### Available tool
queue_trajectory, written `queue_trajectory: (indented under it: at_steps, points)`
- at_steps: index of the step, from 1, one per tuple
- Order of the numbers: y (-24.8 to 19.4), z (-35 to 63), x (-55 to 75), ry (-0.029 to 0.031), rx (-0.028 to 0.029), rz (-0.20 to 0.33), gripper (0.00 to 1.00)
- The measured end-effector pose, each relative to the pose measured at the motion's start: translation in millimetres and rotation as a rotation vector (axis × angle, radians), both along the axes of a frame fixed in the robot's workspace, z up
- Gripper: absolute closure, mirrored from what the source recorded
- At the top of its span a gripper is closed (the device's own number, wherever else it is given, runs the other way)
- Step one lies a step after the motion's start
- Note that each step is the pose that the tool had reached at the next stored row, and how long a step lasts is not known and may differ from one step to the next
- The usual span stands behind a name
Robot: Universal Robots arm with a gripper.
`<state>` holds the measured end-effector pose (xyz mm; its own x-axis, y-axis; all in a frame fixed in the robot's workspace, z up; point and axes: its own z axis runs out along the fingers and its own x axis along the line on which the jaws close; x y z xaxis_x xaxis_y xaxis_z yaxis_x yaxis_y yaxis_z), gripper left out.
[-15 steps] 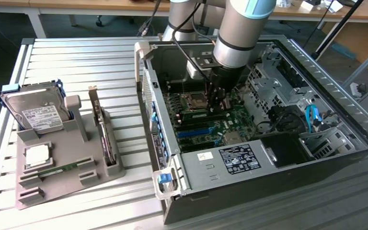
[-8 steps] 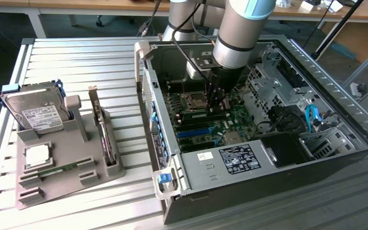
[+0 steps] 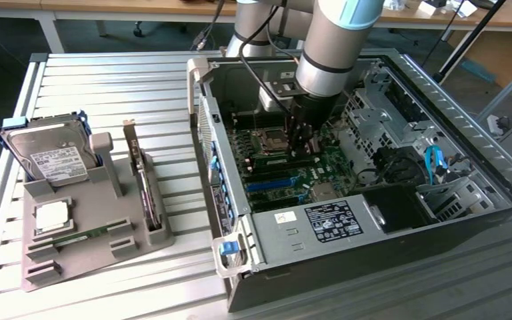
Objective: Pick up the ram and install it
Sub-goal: 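Insert the ram into the slot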
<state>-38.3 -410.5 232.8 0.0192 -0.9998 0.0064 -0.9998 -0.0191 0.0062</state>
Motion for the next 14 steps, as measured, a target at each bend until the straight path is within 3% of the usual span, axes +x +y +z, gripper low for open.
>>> queue_trajectory:
  at_steps: [7,14]
  points:
    - [0.0,-2.4,0.0,0.0000,0.0081,0.000,0.86]
    - [0.0,-2.7,0.4,0.0000,0.0097,0.001,0.86]
